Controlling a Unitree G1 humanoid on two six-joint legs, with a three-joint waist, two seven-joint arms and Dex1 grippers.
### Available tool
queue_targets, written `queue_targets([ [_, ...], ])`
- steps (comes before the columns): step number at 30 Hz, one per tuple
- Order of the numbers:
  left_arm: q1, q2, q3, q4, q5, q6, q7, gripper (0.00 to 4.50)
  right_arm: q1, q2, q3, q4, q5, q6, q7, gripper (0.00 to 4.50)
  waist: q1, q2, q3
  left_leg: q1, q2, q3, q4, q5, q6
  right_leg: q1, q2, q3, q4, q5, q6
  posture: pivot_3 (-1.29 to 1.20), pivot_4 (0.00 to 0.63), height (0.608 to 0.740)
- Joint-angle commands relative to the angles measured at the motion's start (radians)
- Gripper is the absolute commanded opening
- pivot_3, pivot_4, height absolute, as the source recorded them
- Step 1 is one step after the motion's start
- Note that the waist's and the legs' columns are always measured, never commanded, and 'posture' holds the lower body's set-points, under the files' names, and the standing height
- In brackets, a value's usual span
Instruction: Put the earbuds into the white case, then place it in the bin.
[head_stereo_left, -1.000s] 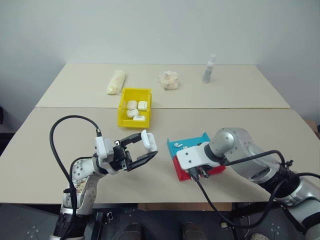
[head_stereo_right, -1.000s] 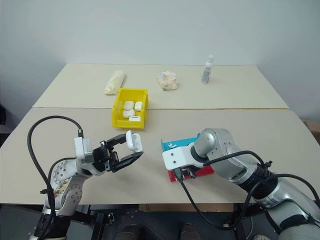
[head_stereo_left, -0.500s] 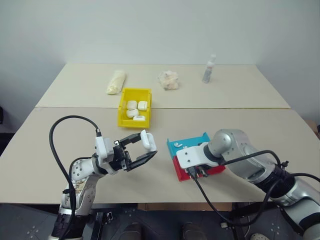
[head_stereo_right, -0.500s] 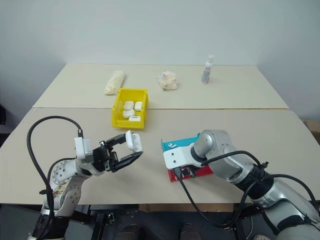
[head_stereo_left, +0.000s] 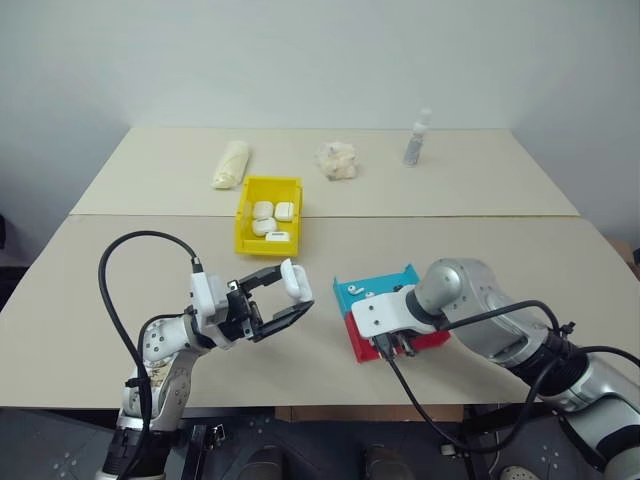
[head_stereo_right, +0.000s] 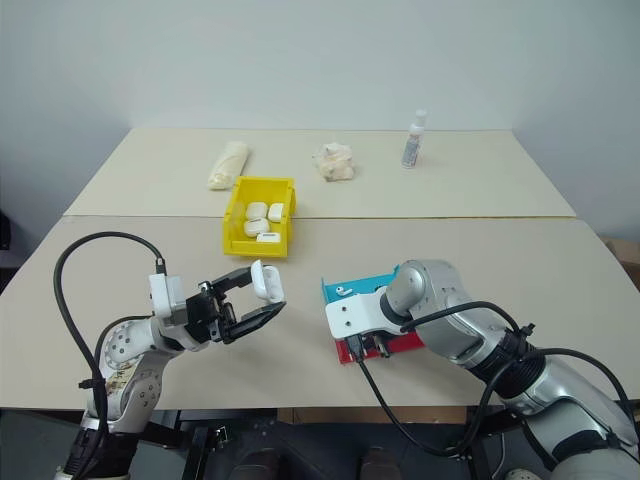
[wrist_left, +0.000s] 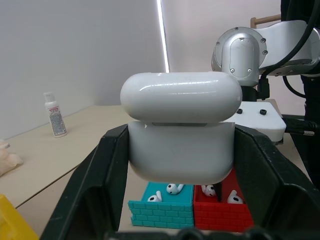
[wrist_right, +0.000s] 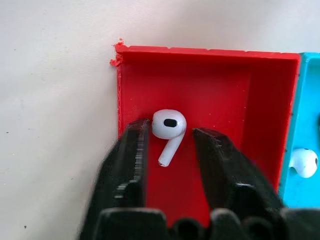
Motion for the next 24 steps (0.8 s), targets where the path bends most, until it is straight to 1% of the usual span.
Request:
queue_targets([
  [1, 0.006, 0.008, -0.001, -0.032, -0.002, -0.012, 0.006, 2.77, 0.008, -0.003, -0.013, -0.011, -0.006, -0.017, 0.003, 1.4, 0.0, 0.0, 0.0, 0.0, 0.0, 0.0, 0.0, 0.0, 0.0, 0.0, 0.0, 0.0, 0.0, 0.0, 0.0, 0.0, 0.15, 0.74],
  [6, 0.006, 0.01, -0.003, -0.034, -0.003, -0.013, 0.009, 2.77, 0.009, -0.005, -0.011, -0.01, -0.019, -0.026, 0.002, 1.4, 0.0, 0.0, 0.0, 0.0, 0.0, 0.0, 0.0, 0.0, 0.0, 0.0, 0.0, 0.0, 0.0, 0.0, 0.0, 0.0, 0.15, 0.74],
  [13, -0.003, 0.01, -0.005, -0.028, -0.004, -0.01, 0.009, 2.77, 0.009, 0.0, -0.03, -0.031, 0.001, -0.01, 0.005, 1.4, 0.0, 0.0, 0.0, 0.0, 0.0, 0.0, 0.0, 0.0, 0.0, 0.0, 0.0, 0.0, 0.0, 0.0, 0.0, 0.0, 0.15, 0.74],
  [14, -0.005, 0.01, -0.006, -0.026, -0.003, -0.01, 0.009, 2.77, 0.01, 0.001, -0.029, -0.03, 0.002, -0.01, 0.005, 1.03, 0.0, 0.0, 0.0, 0.0, 0.0, 0.0, 0.0, 0.0, 0.0, 0.0, 0.0, 0.0, 0.0, 0.0, 0.0, 0.0, 0.15, 0.74],
  [16, -0.007, 0.011, -0.007, -0.024, -0.003, -0.008, 0.009, 2.77, 0.012, -0.002, -0.025, -0.03, 0.001, -0.015, 0.008, 0.66, 0.0, 0.0, 0.0, 0.0, 0.0, 0.0, 0.0, 0.0, 0.0, 0.0, 0.0, 0.0, 0.0, 0.0, 0.0, 0.0, 0.15, 0.74],
  [21, -0.004, 0.013, -0.007, -0.028, -0.006, -0.005, 0.009, 2.77, 0.018, -0.004, -0.026, -0.041, -0.001, -0.01, 0.007, 0.66, 0.0, 0.0, 0.0, 0.0, 0.0, 0.0, 0.0, 0.0, 0.0, 0.0, 0.0, 0.0, 0.0, 0.0, 0.0, 0.0, 0.15, 0.74],
  [24, -0.005, 0.017, -0.003, -0.034, -0.016, -0.002, 0.006, 2.77, 0.016, -0.014, -0.053, -0.081, 0.013, 0.013, 0.012, 0.66, 0.0, 0.0, 0.0, 0.0, 0.0, 0.0, 0.0, 0.0, 0.0, 0.0, 0.0, 0.0, 0.0, 0.0, 0.0, 0.0, 0.15, 0.74],
])
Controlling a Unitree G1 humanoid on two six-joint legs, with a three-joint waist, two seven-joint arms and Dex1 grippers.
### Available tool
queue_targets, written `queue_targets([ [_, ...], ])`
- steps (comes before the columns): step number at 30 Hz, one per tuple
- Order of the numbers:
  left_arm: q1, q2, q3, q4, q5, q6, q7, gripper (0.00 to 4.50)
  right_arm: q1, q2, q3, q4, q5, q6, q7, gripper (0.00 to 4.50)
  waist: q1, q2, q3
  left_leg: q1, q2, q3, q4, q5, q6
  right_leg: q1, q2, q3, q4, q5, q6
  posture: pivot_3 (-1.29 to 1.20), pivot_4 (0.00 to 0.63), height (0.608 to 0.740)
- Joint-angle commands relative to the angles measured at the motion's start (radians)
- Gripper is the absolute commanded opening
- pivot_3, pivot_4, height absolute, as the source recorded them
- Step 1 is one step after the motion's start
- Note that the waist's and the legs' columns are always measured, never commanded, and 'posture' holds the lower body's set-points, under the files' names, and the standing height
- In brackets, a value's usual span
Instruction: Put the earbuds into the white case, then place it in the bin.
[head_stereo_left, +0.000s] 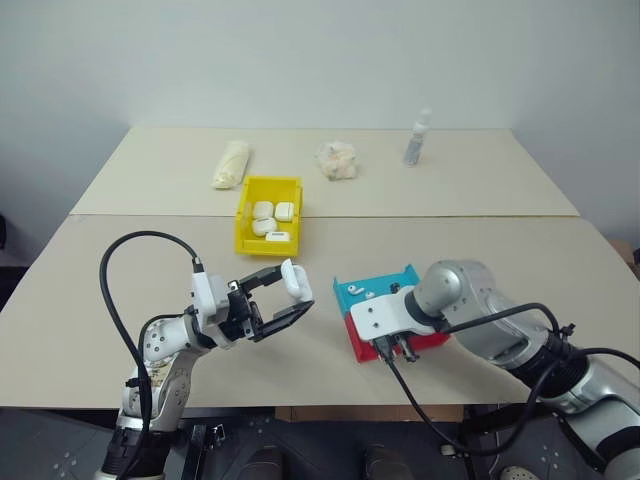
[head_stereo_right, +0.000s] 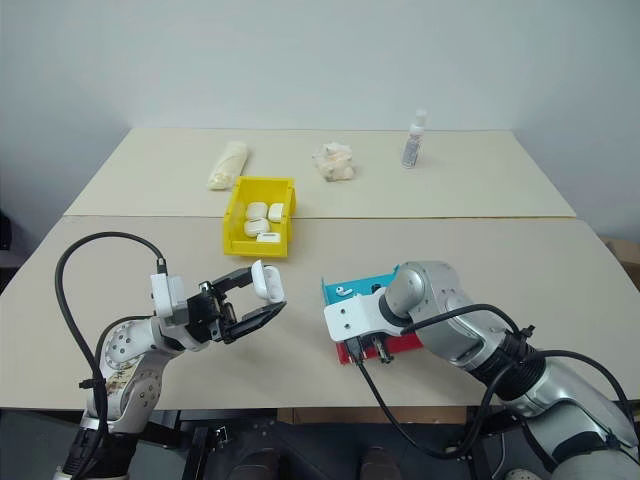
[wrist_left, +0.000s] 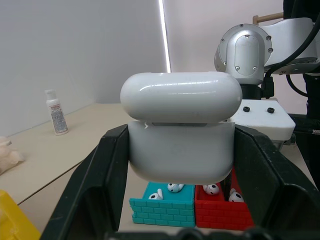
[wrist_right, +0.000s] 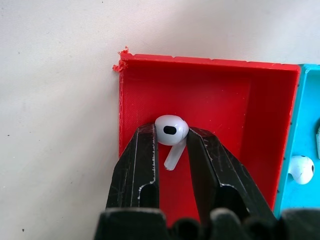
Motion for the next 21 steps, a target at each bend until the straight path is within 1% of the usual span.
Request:
queue_targets([
  [1, -0.008, 0.011, 0.005, -0.041, -0.022, 0.003, -0.001, 2.77, -0.001, -0.022, -0.068, -0.079, 0.024, 0.038, 0.013, 0.66, 0.0, 0.0, 0.0, 0.0, 0.0, 0.0, 0.0, 0.0, 0.0, 0.0, 0.0, 0.0, 0.0, 0.0, 0.0, 0.0, 0.15, 0.74],
  [2, -0.012, 0.014, 0.006, -0.05, -0.033, 0.014, 0.0, 2.77, -0.005, -0.035, -0.094, -0.103, 0.035, 0.049, 0.014, 0.66, 0.0, 0.0, 0.0, 0.0, 0.0, 0.0, 0.0, 0.0, 0.0, 0.0, 0.0, 0.0, 0.0, 0.0, 0.0, 0.0, 0.15, 0.74],
  [4, -0.023, 0.015, 0.007, -0.078, -0.061, 0.04, 0.005, 2.77, -0.013, -0.057, -0.188, -0.166, 0.094, 0.109, 0.022, 0.66, 0.0, 0.0, 0.0, -0.001, 0.0, 0.0, 0.0, 0.0, 0.0, -0.001, 0.0, 0.0, 0.0, 0.0, 0.0, 0.0, 0.15, 0.74],
  [5, -0.033, 0.014, 0.007, -0.094, -0.081, 0.054, 0.004, 2.77, -0.02, -0.074, -0.268, -0.201, 0.147, 0.148, 0.032, 0.66, 0.002, 0.0, 0.0, -0.001, 0.0, 0.0, 0.0, 0.0, 0.0, -0.001, 0.0, 0.0, 0.0, 0.0, 0.0, 0.0, 0.15, 0.74],
  [7, -0.047, 0.013, 0.006, -0.118, -0.109, 0.079, 0.005, 2.77, -0.029, -0.104, -0.385, -0.244, 0.228, 0.201, 0.041, 0.66, 0.004, 0.0, 0.0, -0.001, 0.0, -0.001, 0.0, 0.0, 0.0, 0.0, 0.0, 0.0, 0.0, 0.0, 0.0, 0.0, 0.15, 0.74],
  [10, -0.067, 0.005, -0.002, -0.143, -0.141, 0.109, 0.008, 2.77, -0.034, -0.125, -0.537, -0.265, 0.346, 0.251, 0.037, 0.66, 0.006, 0.0, 0.0, -0.001, 0.0, -0.001, 0.0, 0.0, 0.0, 0.0, 0.0, -0.001, -0.001, 0.0, 0.0, 0.0, 0.15, 0.74],
  [11, -0.073, 0.003, -0.003, -0.146, -0.148, 0.114, 0.007, 2.77, -0.035, -0.127, -0.569, -0.265, 0.376, 0.259, 0.028, 0.66, 0.006, 0.0, 0.0, -0.001, 0.0, -0.001, 0.0, 0.0, 0.0, 0.001, 0.0, -0.001, -0.001, 0.0, 0.0, 0.0, 0.15, 0.74],
  [13, -0.103, -0.014, -0.016, -0.164, -0.182, 0.144, 0.013, 2.77, -0.054, -0.091, -0.724, -0.241, 0.486, 0.276, -0.005, 0.66, 0.005, 0.0, 0.0, 0.0, 0.0, -0.001, 0.0, 0.0, 0.0, 0.001, 0.0, 0.0, -0.001, 0.0, 0.0, 0.0, 0.15, 0.74],
  [15, -0.128, -0.025, -0.026, -0.17, -0.206, 0.172, 0.017, 2.77, -0.069, -0.064, -0.822, -0.215, 0.565, 0.268, -0.043, 0.66, 0.004, 0.0, 0.0, -0.001, 0.0, -0.001, 0.0, 0.0, 0.0, 0.001, 0.0, 0.0, 0.0, 0.0, 0.0, 0.0, 0.15, 0.74],
  [17, -0.149, -0.035, -0.038, -0.169, -0.22, 0.188, 0.005, 2.77, -0.078, -0.027, -0.896, -0.194, 0.633, 0.232, -0.09, 0.66, 0.003, 0.0, 0.0, 0.0, 0.0, -0.001, 0.0, 0.0, 0.0, 0.001, 0.0, 0.0, 0.0, 0.0, 0.0, 0.0, 0.15, 0.74],
  [19, -0.171, -0.056, -0.058, -0.169, -0.238, 0.197, -0.009, 2.77, -0.096, 0.049, -0.986, -0.183, 0.741, 0.199, -0.14, 0.66, 0.0, 0.0, 0.0, 0.0, 0.0, 0.0, 0.0, 0.0, 0.0, 0.001, 0.0, 0.0, 0.0, 0.0, 0.0, 0.0, 0.15, 0.74],
  [21, -0.19, -0.074, -0.07, -0.169, -0.253, 0.211, -0.016, 2.77, -0.103, 0.105, -1.044, -0.185, 0.842, 0.181, -0.177, 0.66, 0.0, 0.0, 0.0, -0.001, 0.0, 0.0, 0.0, 0.0, 0.0, 0.001, 0.0, 0.0, 0.0, 0.0, 0.0, 0.0, 0.15, 0.74],
])
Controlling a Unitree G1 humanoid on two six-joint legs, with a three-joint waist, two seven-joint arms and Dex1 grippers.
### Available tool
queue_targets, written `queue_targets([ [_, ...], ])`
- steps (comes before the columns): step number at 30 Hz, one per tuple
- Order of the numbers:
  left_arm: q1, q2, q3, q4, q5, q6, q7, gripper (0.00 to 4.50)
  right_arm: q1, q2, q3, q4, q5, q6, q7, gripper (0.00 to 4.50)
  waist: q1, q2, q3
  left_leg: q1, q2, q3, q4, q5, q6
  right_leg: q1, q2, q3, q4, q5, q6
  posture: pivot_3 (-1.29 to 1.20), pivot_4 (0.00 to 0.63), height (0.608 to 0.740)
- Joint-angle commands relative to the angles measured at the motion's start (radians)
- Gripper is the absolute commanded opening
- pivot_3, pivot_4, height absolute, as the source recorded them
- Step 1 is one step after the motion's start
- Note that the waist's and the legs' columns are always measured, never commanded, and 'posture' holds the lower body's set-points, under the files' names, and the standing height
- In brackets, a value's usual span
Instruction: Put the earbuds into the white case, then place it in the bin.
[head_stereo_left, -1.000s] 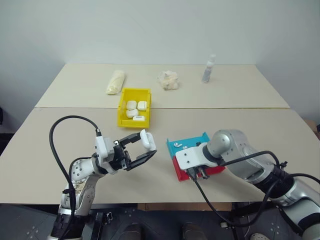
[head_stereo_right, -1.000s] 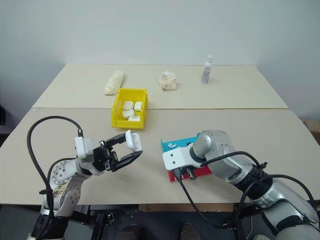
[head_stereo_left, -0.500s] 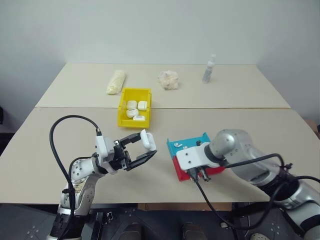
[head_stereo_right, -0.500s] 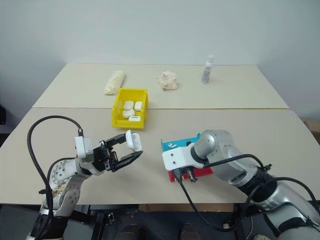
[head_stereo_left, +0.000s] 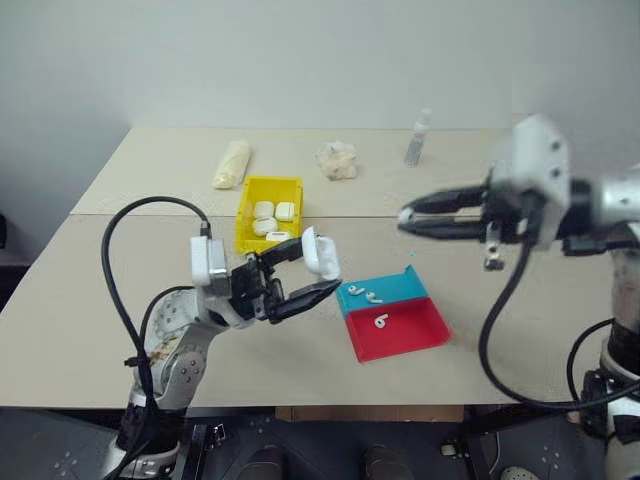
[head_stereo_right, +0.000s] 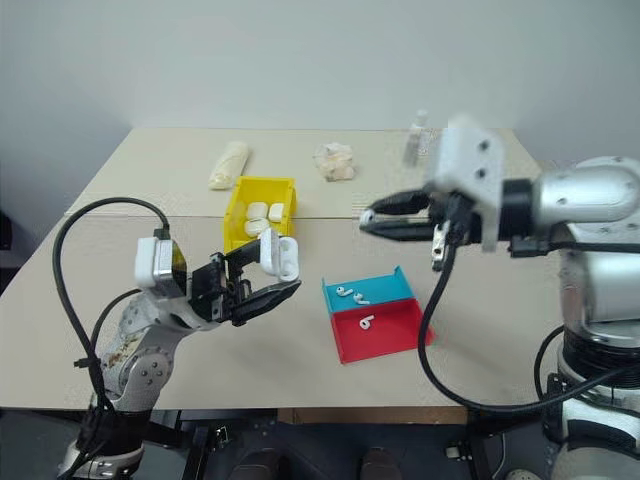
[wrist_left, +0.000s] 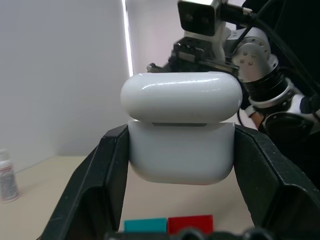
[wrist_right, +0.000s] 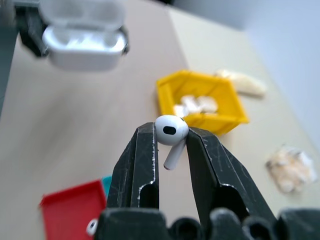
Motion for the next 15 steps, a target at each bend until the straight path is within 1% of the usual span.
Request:
queue_targets([
  [1, -0.044, -0.025, -0.027, -0.037, -0.044, 0.021, -0.017, 2.77, -0.027, 0.059, -0.112, -0.015, 0.183, -0.045, -0.066, 0.66, 0.001, 0.0, 0.0, 0.0, 0.0, 0.0, 0.0, 0.0, 0.0, 0.0, 0.0, 0.0, 0.0, 0.0, 0.0, 0.0, 0.15, 0.74],
  [3, -0.063, -0.052, -0.035, -0.032, -0.062, 0.021, -0.024, 2.77, -0.023, 0.103, -0.13, -0.019, 0.266, -0.059, -0.107, 0.66, 0.001, 0.0, 0.0, 0.0, 0.0, 0.0, 0.0, 0.0, 0.0, 0.0, 0.0, 0.0, 0.0, 0.0, 0.0, 0.0, 0.15, 0.74],
  [6, -0.085, -0.083, -0.039, -0.025, -0.078, 0.034, -0.024, 2.77, -0.005, 0.164, -0.121, -0.028, 0.366, -0.082, -0.16, 0.66, 0.001, 0.0, 0.0, 0.0, 0.0, 0.0, 0.0, 0.0, 0.0, 0.0, 0.0, 0.0, 0.0, 0.0, 0.0, 0.0, 0.15, 0.74],
  [11, -0.087, -0.114, -0.044, -0.03, -0.075, 0.029, -0.024, 2.77, 0.051, 0.221, -0.054, -0.048, 0.434, -0.153, -0.191, 0.66, -0.001, 0.0, 0.0, 0.0, 0.0, 0.0, 0.0, 0.0, 0.0, 0.0, 0.0, 0.0, 0.001, 0.0, 0.0, 0.0, 0.15, 0.74],
  [15, -0.079, -0.118, -0.041, -0.048, -0.069, 0.032, -0.013, 2.77, 0.098, 0.241, -0.002, -0.035, 0.44, -0.212, -0.19, 0.66, 0.0, 0.0, 0.0, 0.0, 0.0, 0.0, 0.0, 0.0, 0.0, 0.0, 0.0, 0.0, 0.001, 0.0, 0.0, 0.0, 0.15, 0.74],
])
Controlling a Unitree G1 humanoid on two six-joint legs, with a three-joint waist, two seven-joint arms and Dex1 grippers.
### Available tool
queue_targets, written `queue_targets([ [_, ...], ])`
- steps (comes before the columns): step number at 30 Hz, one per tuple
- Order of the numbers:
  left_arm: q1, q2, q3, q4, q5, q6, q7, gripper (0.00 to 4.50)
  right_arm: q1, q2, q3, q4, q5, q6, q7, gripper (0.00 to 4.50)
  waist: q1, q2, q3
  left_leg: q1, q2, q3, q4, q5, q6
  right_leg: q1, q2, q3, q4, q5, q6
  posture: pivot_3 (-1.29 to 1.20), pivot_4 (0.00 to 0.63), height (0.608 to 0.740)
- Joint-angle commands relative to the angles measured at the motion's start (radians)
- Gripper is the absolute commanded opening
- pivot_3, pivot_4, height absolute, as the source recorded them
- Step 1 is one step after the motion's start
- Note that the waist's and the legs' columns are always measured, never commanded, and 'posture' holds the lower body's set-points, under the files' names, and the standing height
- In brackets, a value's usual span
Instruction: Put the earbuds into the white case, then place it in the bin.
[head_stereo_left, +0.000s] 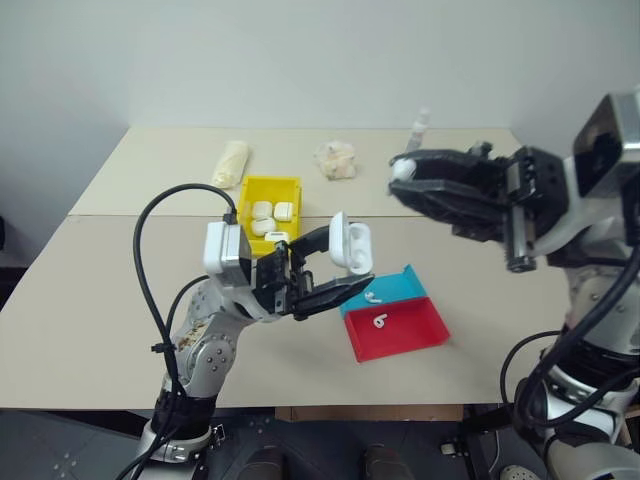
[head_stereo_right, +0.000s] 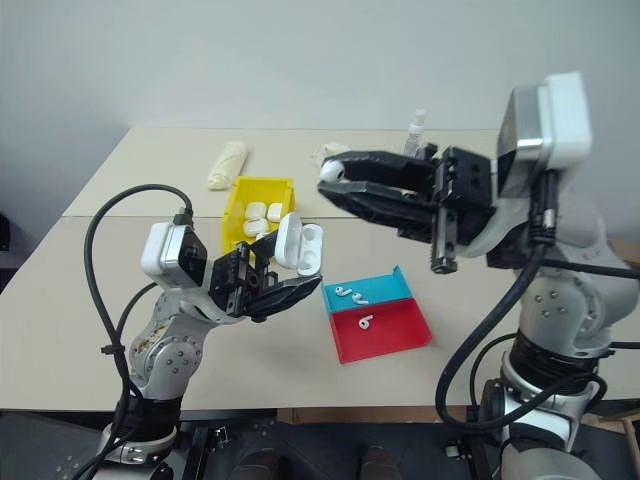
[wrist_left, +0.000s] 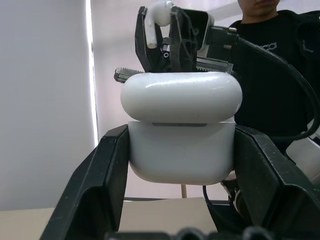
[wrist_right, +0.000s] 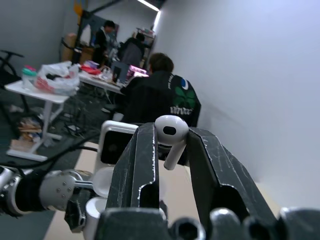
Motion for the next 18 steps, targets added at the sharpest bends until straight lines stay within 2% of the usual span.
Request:
queue_targets([
  [1, 0.004, -0.004, 0.003, -0.05, -0.005, -0.007, 0.013, 2.77, 0.021, 0.001, 0.028, -0.012, 0.025, -0.069, 0.0, 0.66, 0.0, 0.0, 0.0, 0.0, 0.0, 0.0, 0.0, 0.0, 0.0, 0.0, 0.0, 0.0, 0.0, 0.0, 0.0, 0.0, 0.15, 0.74],
  [8, 0.027, 0.0, 0.0, -0.061, 0.009, -0.014, 0.025, 2.77, 0.058, -0.007, 0.121, 0.043, -0.026, -0.155, 0.018, 0.66, 0.0, 0.0, 0.0, 0.0, 0.0, 0.0, 0.0, 0.0, 0.0, 0.0, 0.0, 0.0, 0.0, 0.0, 0.0, 0.0, 0.15, 0.74],
  [18, 0.028, 0.003, 0.001, -0.066, 0.011, -0.012, 0.026, 2.77, 0.085, -0.039, 0.159, 0.083, -0.043, -0.218, 0.028, 0.66, 0.001, 0.0, 0.0, 0.0, 0.0, 0.0, 0.0, 0.0, 0.0, 0.0, 0.0, 0.0, 0.0, 0.0, 0.0, 0.0, 0.15, 0.74],
])
